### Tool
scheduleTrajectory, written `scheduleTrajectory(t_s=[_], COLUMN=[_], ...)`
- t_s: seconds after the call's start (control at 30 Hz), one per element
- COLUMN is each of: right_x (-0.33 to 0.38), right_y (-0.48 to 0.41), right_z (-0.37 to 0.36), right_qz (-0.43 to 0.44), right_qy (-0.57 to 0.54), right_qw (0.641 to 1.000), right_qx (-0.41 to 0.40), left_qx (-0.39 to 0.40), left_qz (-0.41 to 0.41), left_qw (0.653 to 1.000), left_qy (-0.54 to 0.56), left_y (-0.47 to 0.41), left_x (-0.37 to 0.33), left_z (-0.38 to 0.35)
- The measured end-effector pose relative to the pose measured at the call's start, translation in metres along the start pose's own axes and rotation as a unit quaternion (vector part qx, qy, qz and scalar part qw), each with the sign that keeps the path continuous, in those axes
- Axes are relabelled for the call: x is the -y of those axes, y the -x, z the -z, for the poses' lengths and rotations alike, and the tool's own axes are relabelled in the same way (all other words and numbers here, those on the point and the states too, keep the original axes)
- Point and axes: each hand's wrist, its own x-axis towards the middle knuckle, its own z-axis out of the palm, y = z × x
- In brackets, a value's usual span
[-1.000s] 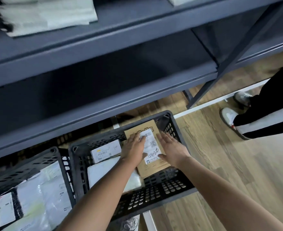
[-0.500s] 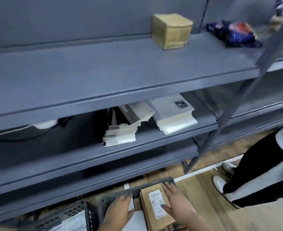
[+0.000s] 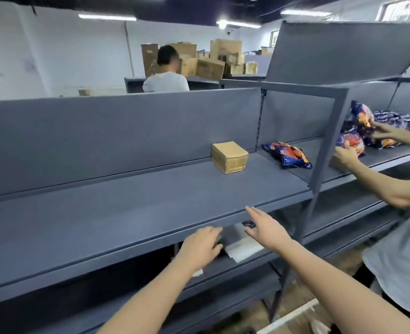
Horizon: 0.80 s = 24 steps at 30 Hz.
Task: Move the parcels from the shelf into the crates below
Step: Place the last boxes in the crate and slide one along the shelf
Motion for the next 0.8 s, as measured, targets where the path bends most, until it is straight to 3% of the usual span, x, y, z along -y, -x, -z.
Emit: scheduleTrajectory(t_s=[0.27, 0.57, 0.8], right_x=[-0.008, -0.064, -0.087], right_y=[-0.021, -0.092, -0.17], right_z=[0.048, 0.061, 0.067], right_qz=[-0.011, -0.047, -0.015], right_qy=[-0.011, -0.054, -0.055], right_qw=[0.999, 0.996, 0.997], right_qx=[-0.048, -0.058, -0.057], left_qx=[-0.032, -0.038, -0.047], left_qz=[0.035, 0.076, 0.128], left_qw=[0.999, 0.996, 0.99], left_qy=[0.008, -0.023, -0.031], left_y=[-0.046, -0.107, -0.161], left_x=[0.004, -0.023, -0.032], left_z=[0.059, 0.059, 0.051])
